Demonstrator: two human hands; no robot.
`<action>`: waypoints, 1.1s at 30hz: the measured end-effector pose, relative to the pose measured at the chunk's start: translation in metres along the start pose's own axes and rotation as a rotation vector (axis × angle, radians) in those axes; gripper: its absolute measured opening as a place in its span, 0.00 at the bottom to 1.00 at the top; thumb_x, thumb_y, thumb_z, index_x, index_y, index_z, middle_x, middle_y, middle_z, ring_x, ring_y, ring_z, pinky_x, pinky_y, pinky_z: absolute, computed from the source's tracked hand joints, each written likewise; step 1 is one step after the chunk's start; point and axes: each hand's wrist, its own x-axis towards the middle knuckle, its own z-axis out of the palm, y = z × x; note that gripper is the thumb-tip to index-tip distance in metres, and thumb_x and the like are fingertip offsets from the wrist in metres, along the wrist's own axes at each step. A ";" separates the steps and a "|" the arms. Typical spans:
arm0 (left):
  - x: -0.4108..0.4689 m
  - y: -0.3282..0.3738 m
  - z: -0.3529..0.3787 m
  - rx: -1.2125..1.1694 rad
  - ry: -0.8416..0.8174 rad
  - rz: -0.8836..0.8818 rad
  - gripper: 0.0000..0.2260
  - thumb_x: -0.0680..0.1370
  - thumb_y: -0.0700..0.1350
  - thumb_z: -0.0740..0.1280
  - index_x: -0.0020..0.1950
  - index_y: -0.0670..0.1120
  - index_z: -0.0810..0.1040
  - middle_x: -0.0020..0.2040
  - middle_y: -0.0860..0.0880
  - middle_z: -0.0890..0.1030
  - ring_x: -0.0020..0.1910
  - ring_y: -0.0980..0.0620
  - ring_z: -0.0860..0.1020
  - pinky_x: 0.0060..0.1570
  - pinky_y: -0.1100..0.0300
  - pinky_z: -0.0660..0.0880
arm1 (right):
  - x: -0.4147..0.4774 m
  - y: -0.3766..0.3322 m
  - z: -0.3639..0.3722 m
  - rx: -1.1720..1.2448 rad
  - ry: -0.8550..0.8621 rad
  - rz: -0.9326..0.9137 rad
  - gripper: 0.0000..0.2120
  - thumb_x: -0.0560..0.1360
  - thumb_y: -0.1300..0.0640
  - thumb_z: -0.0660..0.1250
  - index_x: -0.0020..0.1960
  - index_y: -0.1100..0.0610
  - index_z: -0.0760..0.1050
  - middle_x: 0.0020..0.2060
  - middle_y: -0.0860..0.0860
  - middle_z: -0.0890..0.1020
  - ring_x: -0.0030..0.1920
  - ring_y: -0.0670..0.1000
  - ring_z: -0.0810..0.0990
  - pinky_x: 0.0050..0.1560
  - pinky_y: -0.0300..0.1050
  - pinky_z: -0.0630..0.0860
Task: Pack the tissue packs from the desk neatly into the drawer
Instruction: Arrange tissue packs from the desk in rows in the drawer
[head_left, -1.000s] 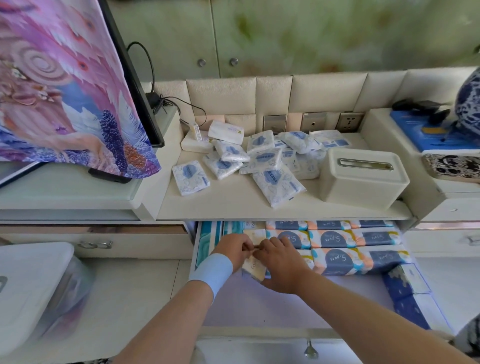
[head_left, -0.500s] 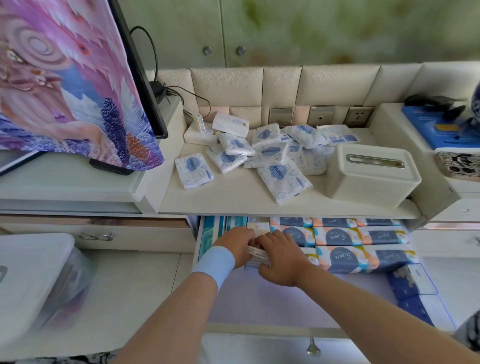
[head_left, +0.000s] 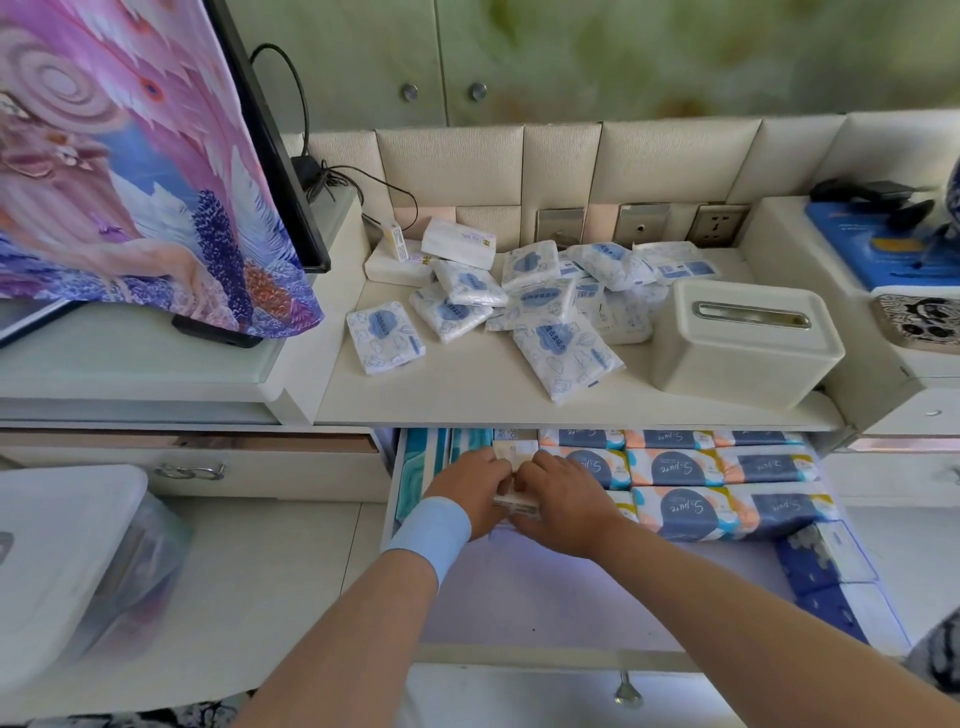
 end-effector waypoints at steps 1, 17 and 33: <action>0.001 0.001 0.001 0.010 0.003 -0.005 0.06 0.75 0.46 0.69 0.49 0.48 0.73 0.54 0.48 0.71 0.54 0.47 0.72 0.48 0.52 0.74 | 0.001 0.001 -0.003 -0.005 -0.009 0.016 0.16 0.74 0.41 0.67 0.56 0.50 0.74 0.52 0.49 0.77 0.52 0.50 0.76 0.57 0.47 0.73; 0.002 0.008 -0.013 0.039 -0.120 -0.091 0.14 0.75 0.48 0.69 0.60 0.51 0.75 0.63 0.49 0.67 0.65 0.47 0.64 0.59 0.50 0.72 | -0.011 0.030 -0.012 -0.299 -0.091 0.003 0.31 0.69 0.44 0.73 0.66 0.51 0.65 0.57 0.52 0.72 0.53 0.53 0.75 0.56 0.49 0.74; 0.013 -0.040 -0.150 0.006 -0.004 -0.258 0.20 0.79 0.50 0.63 0.71 0.53 0.68 0.71 0.50 0.67 0.66 0.47 0.70 0.62 0.52 0.70 | 0.072 -0.017 -0.110 0.087 0.167 0.118 0.17 0.78 0.48 0.63 0.66 0.50 0.70 0.62 0.51 0.73 0.56 0.55 0.78 0.51 0.50 0.77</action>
